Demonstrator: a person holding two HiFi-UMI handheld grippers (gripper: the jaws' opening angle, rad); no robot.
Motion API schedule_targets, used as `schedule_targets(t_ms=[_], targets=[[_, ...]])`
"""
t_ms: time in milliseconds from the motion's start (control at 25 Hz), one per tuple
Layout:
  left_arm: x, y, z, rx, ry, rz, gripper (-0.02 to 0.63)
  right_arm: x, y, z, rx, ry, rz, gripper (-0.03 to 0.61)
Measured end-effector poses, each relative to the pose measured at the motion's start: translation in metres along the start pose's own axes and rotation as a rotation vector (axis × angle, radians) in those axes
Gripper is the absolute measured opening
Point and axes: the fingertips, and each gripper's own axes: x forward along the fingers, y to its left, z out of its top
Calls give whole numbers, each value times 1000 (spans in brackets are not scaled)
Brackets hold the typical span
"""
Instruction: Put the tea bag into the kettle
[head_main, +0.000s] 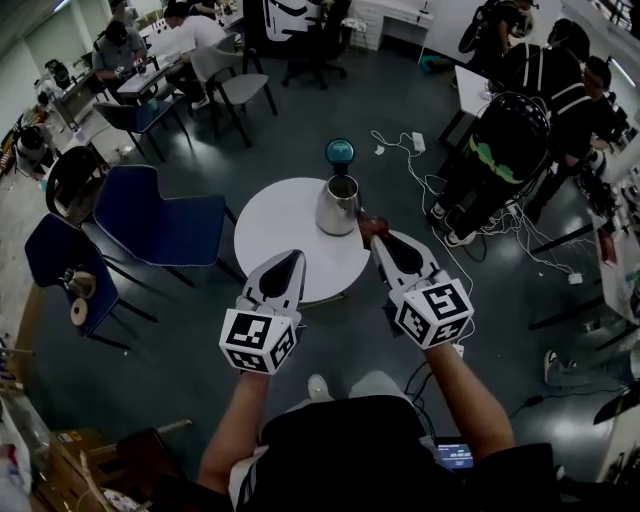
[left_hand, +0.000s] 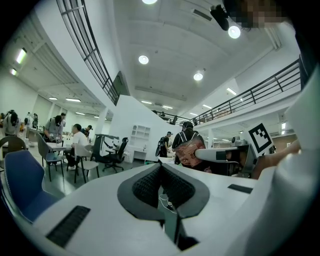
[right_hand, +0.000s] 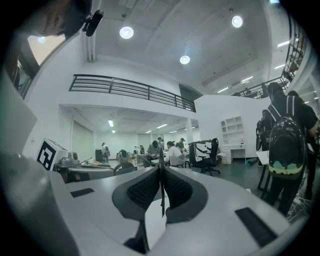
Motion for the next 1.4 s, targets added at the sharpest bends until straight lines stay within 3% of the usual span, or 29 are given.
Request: schedule_targets(t_ms=[600, 1400], targets=[[12, 42, -15, -22, 23, 8, 15, 44, -5, -5, 8, -3, 1, 40], [128, 58, -21, -52, 53, 86, 15, 115, -119, -5, 32, 28, 64, 40]])
